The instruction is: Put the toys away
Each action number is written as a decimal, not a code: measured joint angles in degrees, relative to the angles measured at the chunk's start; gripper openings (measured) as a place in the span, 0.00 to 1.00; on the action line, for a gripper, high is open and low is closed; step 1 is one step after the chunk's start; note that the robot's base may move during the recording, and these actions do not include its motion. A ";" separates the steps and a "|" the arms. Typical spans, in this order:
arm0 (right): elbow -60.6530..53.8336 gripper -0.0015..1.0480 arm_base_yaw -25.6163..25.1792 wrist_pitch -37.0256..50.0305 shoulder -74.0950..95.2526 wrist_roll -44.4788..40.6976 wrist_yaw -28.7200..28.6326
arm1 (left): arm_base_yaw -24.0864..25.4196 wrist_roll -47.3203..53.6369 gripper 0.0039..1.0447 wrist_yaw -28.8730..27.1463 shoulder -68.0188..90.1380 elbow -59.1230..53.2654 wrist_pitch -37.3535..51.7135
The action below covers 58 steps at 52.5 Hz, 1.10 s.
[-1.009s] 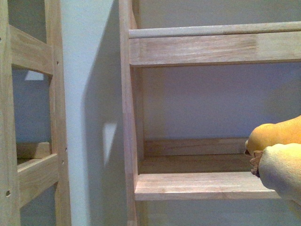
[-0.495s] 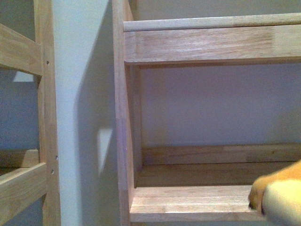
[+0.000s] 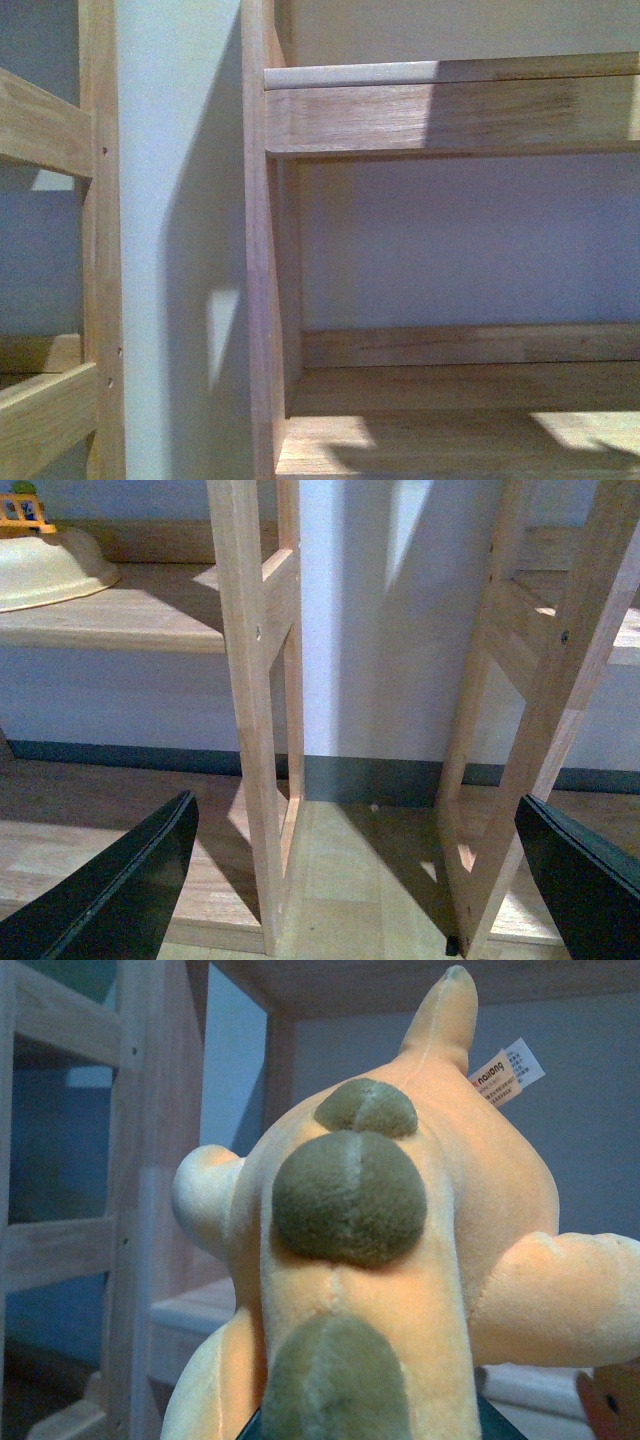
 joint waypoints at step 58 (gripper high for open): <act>62.62 0.07 11.21 -25.24 55.52 28.28 -1.73 | 0.00 0.00 0.94 0.00 0.00 0.00 0.02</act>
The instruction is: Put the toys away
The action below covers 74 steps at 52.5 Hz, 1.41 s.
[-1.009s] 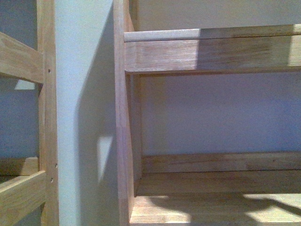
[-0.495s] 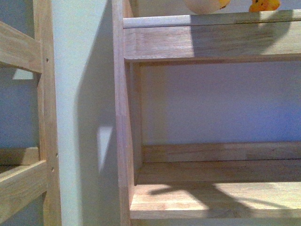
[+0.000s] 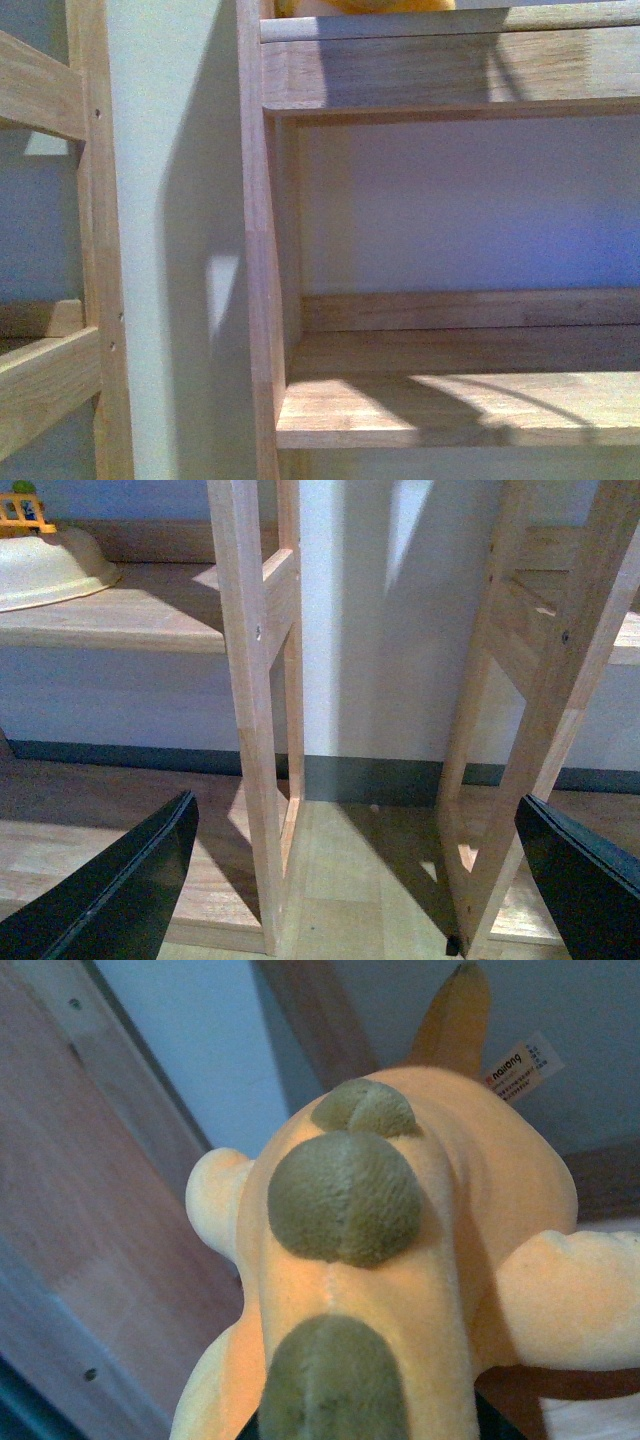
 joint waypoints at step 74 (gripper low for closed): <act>-5.90 0.83 0.28 11.52 0.74 1.40 -0.87 | 0.00 0.00 0.94 0.00 0.00 0.00 0.00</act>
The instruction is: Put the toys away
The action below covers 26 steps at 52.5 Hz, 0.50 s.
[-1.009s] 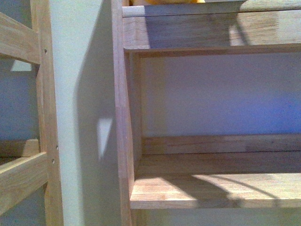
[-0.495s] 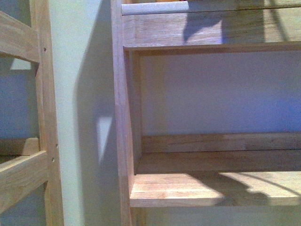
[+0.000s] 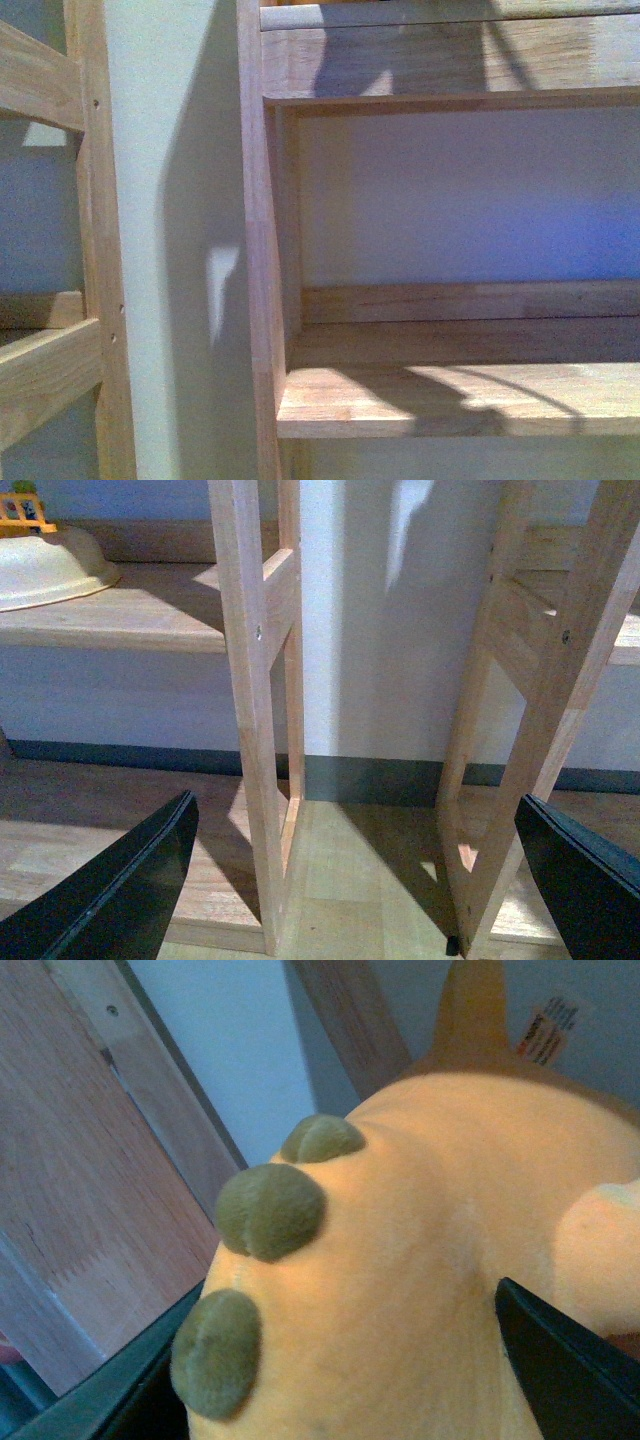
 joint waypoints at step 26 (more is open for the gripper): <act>-12.11 0.93 -6.97 7.10 -11.87 1.55 -2.49 | 0.00 -0.02 0.94 0.00 0.00 0.00 0.00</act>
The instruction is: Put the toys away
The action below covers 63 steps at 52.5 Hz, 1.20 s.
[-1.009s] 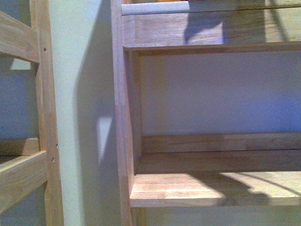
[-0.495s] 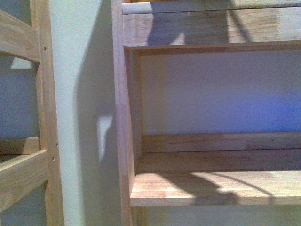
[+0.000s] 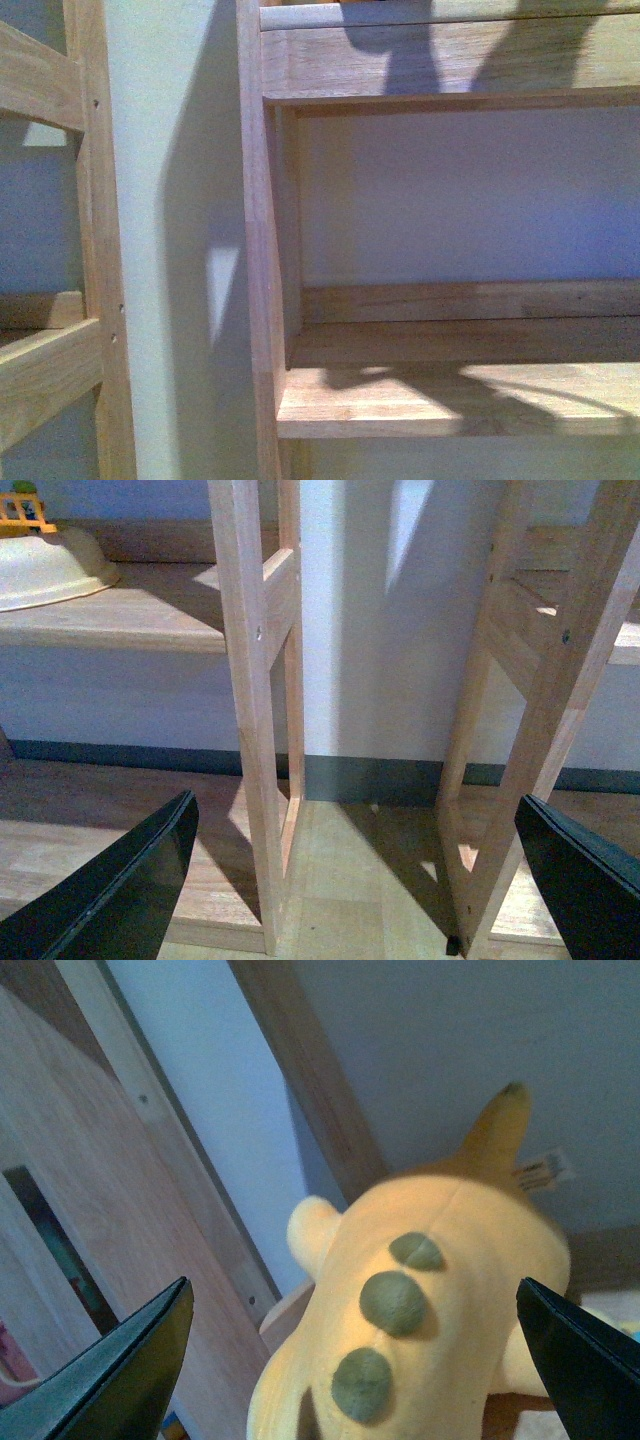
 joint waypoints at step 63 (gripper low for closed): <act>-84.39 0.43 -8.15 -12.81 -73.24 -32.44 16.50 | 0.00 0.02 0.94 -0.02 0.00 0.00 0.00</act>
